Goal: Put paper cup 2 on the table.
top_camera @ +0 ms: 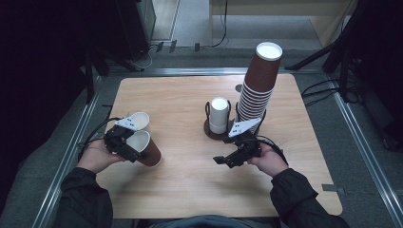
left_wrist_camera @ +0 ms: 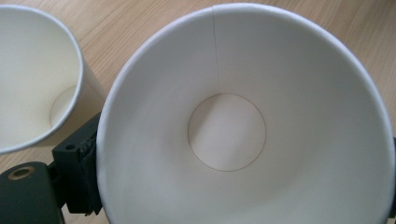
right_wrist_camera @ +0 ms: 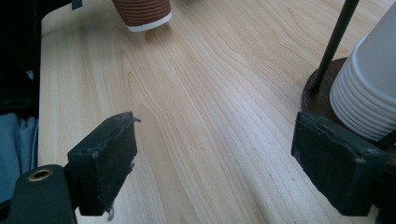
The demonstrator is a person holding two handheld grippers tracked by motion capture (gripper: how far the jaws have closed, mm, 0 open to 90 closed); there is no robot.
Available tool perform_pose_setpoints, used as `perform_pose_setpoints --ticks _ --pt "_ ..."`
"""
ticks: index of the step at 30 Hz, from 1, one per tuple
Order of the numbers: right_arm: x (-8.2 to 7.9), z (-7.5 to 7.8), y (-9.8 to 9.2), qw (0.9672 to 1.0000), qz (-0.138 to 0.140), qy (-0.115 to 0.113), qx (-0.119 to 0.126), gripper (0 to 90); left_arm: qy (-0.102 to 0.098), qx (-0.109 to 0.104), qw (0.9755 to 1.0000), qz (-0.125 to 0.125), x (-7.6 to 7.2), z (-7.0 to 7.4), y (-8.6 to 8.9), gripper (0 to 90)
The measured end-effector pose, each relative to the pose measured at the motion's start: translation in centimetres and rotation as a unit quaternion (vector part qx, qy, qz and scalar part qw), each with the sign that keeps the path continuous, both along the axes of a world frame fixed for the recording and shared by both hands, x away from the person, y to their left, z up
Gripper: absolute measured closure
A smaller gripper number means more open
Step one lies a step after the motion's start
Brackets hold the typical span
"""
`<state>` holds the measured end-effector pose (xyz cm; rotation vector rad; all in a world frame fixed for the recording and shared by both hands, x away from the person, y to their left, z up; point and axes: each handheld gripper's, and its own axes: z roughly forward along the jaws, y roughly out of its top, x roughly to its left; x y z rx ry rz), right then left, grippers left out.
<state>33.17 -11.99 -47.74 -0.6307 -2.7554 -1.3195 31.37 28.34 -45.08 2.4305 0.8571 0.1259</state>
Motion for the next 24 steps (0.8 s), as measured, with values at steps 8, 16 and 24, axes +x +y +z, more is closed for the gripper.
perform_pose_setpoints --ticks 8,16,24 --pt "-0.1 -0.1 0.0 1.0000 0.001 -0.001 -0.004 14.6 -0.003 0.012 0.9999 0.007 -0.2 -0.3 0.7 5.8" --pt "0.0 -0.1 -0.1 1.0000 0.000 -0.001 -0.007 14.6 -0.010 0.025 0.9991 0.033 -0.2 -0.4 1.7 5.1" --pt "0.0 -0.1 0.0 1.0000 0.001 -0.004 -0.007 14.6 -0.013 0.041 0.9979 0.049 0.0 -0.7 1.9 4.2"
